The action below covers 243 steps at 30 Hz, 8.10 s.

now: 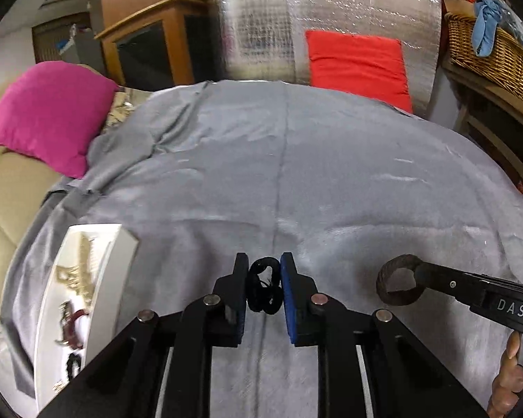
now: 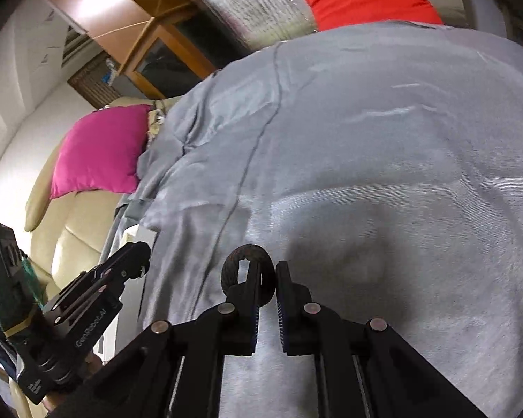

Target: Organize jewelry

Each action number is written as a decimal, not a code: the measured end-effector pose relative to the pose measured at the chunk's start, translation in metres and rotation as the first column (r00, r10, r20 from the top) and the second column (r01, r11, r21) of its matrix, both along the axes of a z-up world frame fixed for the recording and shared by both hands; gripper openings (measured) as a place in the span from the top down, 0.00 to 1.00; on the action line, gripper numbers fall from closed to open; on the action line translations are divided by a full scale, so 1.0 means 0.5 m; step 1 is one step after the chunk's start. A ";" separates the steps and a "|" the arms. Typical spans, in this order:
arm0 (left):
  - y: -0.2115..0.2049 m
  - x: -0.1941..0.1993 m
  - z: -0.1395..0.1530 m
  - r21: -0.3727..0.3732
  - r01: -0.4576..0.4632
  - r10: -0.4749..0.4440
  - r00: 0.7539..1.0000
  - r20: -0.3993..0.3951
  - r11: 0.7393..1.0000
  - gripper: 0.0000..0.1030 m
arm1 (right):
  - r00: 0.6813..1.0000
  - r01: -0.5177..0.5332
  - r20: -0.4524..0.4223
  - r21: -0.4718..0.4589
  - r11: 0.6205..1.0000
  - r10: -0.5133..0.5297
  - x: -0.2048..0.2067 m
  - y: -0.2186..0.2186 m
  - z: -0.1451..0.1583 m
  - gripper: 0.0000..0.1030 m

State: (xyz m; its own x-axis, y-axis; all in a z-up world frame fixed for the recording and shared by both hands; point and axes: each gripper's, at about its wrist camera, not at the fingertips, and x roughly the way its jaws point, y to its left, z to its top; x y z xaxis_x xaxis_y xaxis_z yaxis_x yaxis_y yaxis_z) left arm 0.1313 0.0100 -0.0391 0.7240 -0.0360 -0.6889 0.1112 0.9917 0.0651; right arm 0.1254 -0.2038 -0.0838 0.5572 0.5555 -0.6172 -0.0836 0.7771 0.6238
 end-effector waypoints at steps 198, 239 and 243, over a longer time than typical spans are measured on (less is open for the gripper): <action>0.631 -0.188 -0.110 -0.348 -0.356 0.257 0.919 -0.301 0.867 0.61 | 0.907 -0.416 0.060 -0.029 0.909 0.417 -0.111 0.522 0.093 0.68; 0.539 -0.578 0.166 -0.002 -0.463 0.457 0.874 0.165 0.886 0.15 | 0.845 -0.179 0.369 -0.486 0.856 0.386 -0.515 0.529 0.330 0.43; 0.537 -0.588 0.178 -0.017 -0.461 0.457 0.871 0.179 0.887 0.15 | 0.842 -0.165 0.384 -0.484 0.859 0.378 -0.526 0.523 0.338 0.43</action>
